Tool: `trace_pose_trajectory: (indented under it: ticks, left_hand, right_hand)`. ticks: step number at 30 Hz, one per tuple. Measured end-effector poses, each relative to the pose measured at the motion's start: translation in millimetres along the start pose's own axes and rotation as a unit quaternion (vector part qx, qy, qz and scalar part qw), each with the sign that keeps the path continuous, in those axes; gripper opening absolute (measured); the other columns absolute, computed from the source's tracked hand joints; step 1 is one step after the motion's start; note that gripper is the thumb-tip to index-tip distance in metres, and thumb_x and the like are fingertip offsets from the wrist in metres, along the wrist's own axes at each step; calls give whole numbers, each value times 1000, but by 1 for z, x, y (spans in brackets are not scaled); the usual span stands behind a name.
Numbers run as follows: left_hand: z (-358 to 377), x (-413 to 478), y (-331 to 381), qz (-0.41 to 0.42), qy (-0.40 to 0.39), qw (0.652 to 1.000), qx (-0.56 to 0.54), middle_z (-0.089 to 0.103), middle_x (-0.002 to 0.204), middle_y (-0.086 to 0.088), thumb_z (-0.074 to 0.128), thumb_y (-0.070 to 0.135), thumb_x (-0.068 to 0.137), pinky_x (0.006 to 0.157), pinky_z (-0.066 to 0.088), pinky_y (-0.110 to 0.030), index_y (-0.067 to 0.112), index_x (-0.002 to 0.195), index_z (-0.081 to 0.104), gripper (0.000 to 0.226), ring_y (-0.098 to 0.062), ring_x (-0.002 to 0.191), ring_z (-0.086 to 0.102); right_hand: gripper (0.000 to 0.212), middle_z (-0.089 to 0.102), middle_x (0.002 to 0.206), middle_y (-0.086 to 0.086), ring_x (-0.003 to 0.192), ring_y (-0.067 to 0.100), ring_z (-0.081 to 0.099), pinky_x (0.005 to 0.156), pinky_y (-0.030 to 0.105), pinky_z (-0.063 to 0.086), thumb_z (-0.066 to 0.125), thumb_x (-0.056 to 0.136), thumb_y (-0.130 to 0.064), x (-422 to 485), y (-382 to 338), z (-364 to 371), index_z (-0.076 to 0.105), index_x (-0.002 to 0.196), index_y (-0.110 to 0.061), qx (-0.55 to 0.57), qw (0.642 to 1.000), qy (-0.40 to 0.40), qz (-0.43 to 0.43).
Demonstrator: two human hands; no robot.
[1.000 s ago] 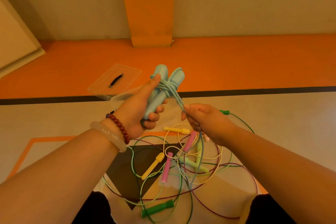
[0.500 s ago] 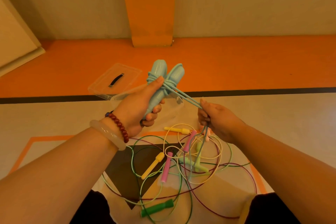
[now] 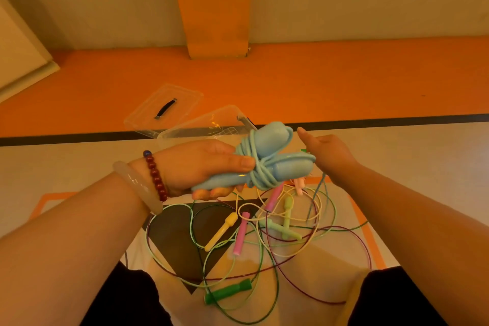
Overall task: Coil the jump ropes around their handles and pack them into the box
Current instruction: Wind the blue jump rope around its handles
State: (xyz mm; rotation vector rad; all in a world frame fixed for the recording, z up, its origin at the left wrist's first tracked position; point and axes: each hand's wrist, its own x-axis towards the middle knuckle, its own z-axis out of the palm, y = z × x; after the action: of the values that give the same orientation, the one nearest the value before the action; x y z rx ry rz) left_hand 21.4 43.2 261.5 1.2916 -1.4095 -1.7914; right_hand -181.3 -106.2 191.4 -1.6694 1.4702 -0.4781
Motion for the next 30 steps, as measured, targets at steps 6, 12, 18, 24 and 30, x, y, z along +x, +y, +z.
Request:
trace_pose_trajectory:
  ticks: [6, 12, 18, 24, 30]
  left_hand:
    - [26, 21, -6, -96, -29, 982, 158, 56, 50, 2, 65, 60, 75, 40, 39, -16, 14, 75, 63, 46, -9, 33, 46]
    - [50, 43, -24, -180, -64, 934, 303, 58, 56, -1, 56, 58, 86, 56, 46, -21, 1, 91, 69, 59, -9, 40, 52]
    - [50, 52, -39, -232, -37, 904, 356, 60, 59, -2, 54, 64, 84, 54, 46, -17, 4, 93, 69, 63, -5, 40, 52]
    - [43, 55, -47, -233, 26, 893, 384, 64, 64, -6, 52, 65, 85, 58, 44, -19, 16, 70, 54, 52, -4, 40, 52]
    - [27, 56, -40, -218, 195, 902, 318, 54, 43, 7, 52, 60, 89, 49, 40, -21, 14, 72, 50, 49, -2, 32, 48]
  right_hand:
    - [57, 47, 57, 8, 56, 22, 44, 54, 32, 32, 48, 95, -52, 2, -13, -5, 45, 55, -11, -73, 997, -9, -19]
    - [65, 32, 47, 4, 44, 18, 32, 45, 28, 26, 47, 90, -60, -3, -23, 9, 41, 50, -10, -213, 969, 10, -123]
    - [64, 27, 46, 4, 43, 18, 27, 44, 32, 19, 50, 88, -60, -24, -46, 19, 35, 47, -13, -208, 957, 9, -202]
    - [63, 37, 47, 2, 44, 12, 35, 44, 21, 27, 50, 87, -62, -49, -62, 25, 38, 49, -13, -166, 957, -31, -235]
    - [62, 26, 45, 1, 43, 15, 25, 44, 29, 21, 59, 85, -56, -62, -83, 24, 33, 46, -15, -160, 951, -55, -260]
